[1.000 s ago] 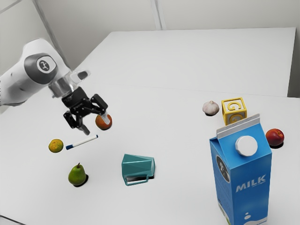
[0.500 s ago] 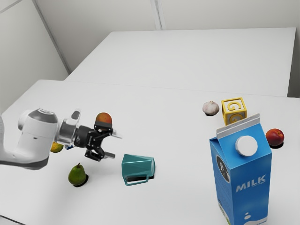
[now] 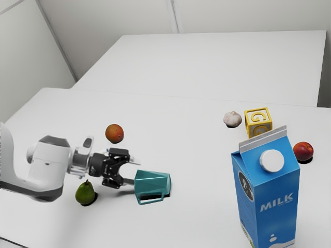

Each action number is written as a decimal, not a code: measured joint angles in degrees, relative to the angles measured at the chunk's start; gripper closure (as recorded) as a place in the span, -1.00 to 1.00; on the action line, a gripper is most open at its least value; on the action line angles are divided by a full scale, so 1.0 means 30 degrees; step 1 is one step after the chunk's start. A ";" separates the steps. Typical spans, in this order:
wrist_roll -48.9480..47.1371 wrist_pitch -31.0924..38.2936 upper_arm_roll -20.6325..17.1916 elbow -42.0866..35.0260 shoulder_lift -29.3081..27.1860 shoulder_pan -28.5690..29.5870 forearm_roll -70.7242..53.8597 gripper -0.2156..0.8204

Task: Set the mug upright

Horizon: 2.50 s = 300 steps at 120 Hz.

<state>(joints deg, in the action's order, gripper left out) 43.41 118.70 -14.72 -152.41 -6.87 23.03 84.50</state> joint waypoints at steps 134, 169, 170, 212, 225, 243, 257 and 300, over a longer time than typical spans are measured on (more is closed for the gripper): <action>0.3092 0.0907 -0.0789 0.0456 0.0518 -0.0977 0.2969 0.88; 0.1839 0.1620 -0.0720 0.5044 -0.0523 -0.1030 -0.6895 0.89; 0.1718 0.1614 -0.0749 0.5289 -0.0530 -0.1034 -0.7644 0.89; -0.4634 0.1046 -0.2993 0.7576 -0.0152 -0.1305 -2.3008 0.90; -0.6664 0.1586 -0.3080 0.6978 0.0230 -0.1450 -2.3709 0.90; -0.9062 0.2417 -0.3102 0.6274 0.0399 -0.1506 -2.3941 0.79; -1.0588 0.2822 -0.3170 0.6152 0.0386 -0.1545 -2.3947 0.28; -1.3998 0.2988 -0.3523 0.6623 -0.0340 -0.2022 -2.3851 -0.42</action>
<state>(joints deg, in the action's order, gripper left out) 1.41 127.67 -25.29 -132.54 -7.89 16.96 12.94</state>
